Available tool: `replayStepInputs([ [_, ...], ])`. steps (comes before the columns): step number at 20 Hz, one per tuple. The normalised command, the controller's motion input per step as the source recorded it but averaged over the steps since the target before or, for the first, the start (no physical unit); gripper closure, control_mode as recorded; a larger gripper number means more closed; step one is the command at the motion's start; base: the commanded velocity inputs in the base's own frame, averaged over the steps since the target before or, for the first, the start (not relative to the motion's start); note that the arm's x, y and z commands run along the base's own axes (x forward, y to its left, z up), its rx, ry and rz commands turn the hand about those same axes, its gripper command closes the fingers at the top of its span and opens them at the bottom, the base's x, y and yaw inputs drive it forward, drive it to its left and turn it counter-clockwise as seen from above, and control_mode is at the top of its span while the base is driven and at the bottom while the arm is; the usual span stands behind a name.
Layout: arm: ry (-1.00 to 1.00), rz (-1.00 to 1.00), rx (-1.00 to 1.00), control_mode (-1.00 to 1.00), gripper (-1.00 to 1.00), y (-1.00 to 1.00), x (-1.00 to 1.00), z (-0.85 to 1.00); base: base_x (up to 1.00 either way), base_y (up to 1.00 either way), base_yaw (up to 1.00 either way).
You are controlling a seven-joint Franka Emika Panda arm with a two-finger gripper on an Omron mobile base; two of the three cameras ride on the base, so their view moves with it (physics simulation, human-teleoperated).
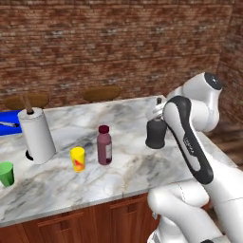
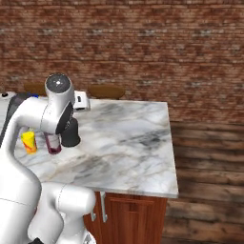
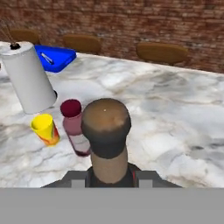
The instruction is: Place the drinks on the dining counter in a tight cluster.
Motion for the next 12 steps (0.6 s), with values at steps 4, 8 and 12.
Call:
replayStepInputs([
  [4, 0.00, 0.29, 0.11, -1.00, 1.00, 0.01, 0.61, -0.34, 0.00, 0.00, 0.00],
  [8, -0.08, 0.34, 0.07, -1.00, 1.00, 0.03, 0.48, -0.58, 0.00, 0.00, 0.00],
  [12, -0.08, 0.34, 0.01, -1.00, 1.00, 0.10, 0.55, -0.37, 0.00, 0.00, 0.00],
])
